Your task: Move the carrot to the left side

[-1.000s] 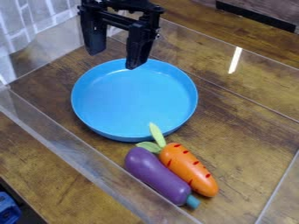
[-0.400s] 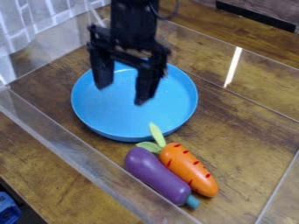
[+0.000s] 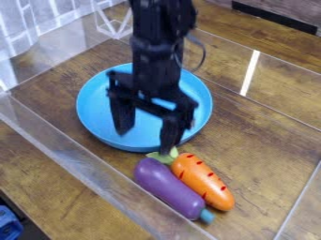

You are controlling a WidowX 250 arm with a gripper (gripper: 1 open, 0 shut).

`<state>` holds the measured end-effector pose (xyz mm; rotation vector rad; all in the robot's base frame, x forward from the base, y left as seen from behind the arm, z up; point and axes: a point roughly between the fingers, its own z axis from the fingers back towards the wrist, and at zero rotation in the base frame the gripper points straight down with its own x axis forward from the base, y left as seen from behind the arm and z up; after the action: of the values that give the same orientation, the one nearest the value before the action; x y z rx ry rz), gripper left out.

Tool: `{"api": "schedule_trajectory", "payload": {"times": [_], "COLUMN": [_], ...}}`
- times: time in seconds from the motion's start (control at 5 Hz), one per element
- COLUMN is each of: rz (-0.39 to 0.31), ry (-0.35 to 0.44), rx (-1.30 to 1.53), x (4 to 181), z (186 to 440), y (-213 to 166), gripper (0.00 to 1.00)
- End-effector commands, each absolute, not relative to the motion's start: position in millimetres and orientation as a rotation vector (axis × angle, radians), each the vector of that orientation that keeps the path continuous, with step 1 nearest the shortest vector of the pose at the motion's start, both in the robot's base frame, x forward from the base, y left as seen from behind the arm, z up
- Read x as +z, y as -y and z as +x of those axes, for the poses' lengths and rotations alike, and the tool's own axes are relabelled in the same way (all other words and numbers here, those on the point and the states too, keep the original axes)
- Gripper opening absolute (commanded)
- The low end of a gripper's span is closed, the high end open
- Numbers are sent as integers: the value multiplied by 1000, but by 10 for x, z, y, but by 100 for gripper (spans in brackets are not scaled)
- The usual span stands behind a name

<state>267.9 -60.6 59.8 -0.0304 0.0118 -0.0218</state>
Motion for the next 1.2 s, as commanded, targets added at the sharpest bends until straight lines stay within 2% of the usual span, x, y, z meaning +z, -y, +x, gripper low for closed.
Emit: {"api": "schedule_trajectory", "payload": {"times": [0.0,0.4,0.6,0.8,1.0], "rz": [-42,-58,-60,-70,-72], "ry": [78,105,109,119,116], "rx": [-32,-10,-14,-8,-11], "x": [582,400,324,332,318], "z": [2703,2748,2770,2801,2773], "y": [715,733,739,766,753], "gripper": [100,100,0,0,100]}}
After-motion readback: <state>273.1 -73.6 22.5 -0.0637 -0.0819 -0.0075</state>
